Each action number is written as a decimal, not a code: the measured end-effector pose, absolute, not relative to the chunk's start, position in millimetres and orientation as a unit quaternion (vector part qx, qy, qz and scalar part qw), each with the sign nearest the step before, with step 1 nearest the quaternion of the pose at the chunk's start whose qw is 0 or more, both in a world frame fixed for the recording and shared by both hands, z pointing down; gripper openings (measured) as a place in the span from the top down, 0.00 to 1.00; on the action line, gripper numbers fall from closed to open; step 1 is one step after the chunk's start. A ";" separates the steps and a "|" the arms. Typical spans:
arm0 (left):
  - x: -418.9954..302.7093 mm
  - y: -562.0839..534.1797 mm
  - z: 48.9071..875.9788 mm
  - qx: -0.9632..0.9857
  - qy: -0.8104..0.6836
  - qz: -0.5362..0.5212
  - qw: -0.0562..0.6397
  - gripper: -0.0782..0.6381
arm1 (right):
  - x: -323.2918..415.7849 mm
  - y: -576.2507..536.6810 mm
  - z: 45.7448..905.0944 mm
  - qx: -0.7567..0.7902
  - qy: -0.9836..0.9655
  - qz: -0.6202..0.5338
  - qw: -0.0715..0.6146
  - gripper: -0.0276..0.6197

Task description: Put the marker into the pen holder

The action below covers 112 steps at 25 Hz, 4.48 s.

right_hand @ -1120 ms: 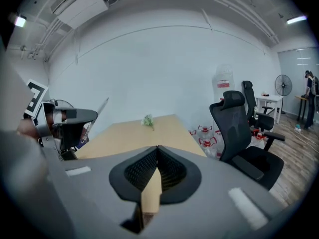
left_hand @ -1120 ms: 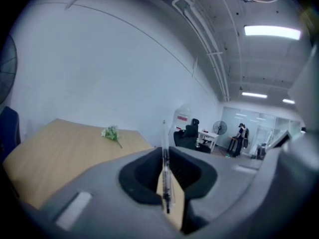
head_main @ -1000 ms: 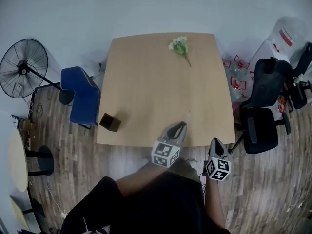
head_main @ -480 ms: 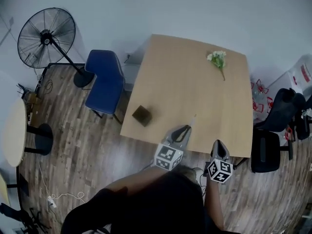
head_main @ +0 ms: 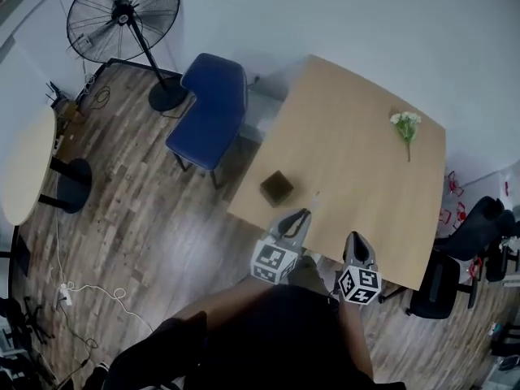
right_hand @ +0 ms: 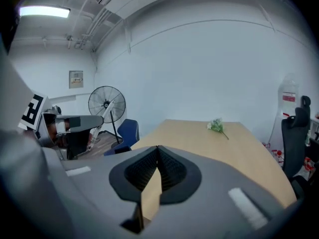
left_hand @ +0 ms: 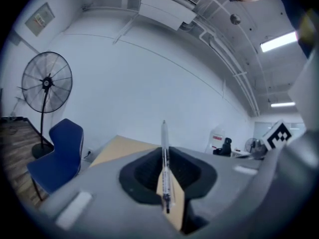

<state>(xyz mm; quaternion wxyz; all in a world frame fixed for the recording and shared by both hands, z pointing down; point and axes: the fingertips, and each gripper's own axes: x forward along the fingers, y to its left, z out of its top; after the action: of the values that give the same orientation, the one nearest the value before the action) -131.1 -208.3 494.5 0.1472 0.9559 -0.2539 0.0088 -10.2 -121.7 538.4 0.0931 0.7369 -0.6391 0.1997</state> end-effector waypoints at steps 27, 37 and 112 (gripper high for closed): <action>-152.2 -367.4 592.6 0.930 -0.346 0.081 0.089 0.83 | -36.1 -310.8 602.3 0.595 -0.754 0.234 0.152 0.95; -132.1 -387.2 634.2 0.934 -0.334 0.107 0.071 0.83 | -26.0 -328.3 620.1 0.580 -0.759 0.235 0.180 0.95; -174.4 -255.3 556.9 0.929 -0.301 0.047 0.208 0.89 | 1.8 -154.5 568.2 0.703 -0.662 0.224 0.131 0.95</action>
<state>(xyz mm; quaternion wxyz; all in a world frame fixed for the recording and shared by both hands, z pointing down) -174.4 -255.3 556.9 0.2078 0.9294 -0.3013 0.0472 1.8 -154.5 568.2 0.1312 0.7026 -0.6624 0.2244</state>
